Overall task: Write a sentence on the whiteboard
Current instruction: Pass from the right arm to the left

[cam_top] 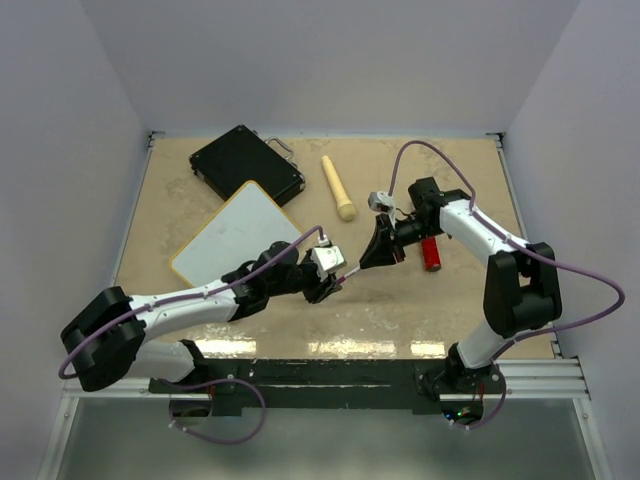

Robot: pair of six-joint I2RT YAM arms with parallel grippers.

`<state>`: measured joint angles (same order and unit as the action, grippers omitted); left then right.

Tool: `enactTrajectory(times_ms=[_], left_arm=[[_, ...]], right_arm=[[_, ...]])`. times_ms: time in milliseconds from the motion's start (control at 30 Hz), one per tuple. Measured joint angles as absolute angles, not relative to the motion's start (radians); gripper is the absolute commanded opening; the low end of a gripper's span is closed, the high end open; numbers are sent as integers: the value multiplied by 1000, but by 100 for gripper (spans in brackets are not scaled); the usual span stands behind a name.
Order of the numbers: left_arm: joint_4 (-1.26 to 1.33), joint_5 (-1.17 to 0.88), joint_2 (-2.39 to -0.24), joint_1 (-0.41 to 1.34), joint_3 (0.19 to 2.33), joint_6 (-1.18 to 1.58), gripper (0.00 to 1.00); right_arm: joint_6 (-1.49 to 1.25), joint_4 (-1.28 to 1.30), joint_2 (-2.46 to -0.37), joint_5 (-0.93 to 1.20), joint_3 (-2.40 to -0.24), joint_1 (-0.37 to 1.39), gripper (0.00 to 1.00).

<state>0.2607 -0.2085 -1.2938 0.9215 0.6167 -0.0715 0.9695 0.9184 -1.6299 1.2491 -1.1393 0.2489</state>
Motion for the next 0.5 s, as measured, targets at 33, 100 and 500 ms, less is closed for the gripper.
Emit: enactTrajectory(times_ms=[33, 100, 500], left_arm=[[269, -224, -1296, 920, 617, -73, 45], [278, -247, -1298, 918, 617, -73, 44], [290, -301, -1335, 916, 617, -73, 40]], right_arm=[[978, 926, -1628, 1250, -1142, 251, 0], [994, 934, -1626, 1252, -1146, 254, 0], [1044, 977, -1626, 1253, -1146, 264, 0]])
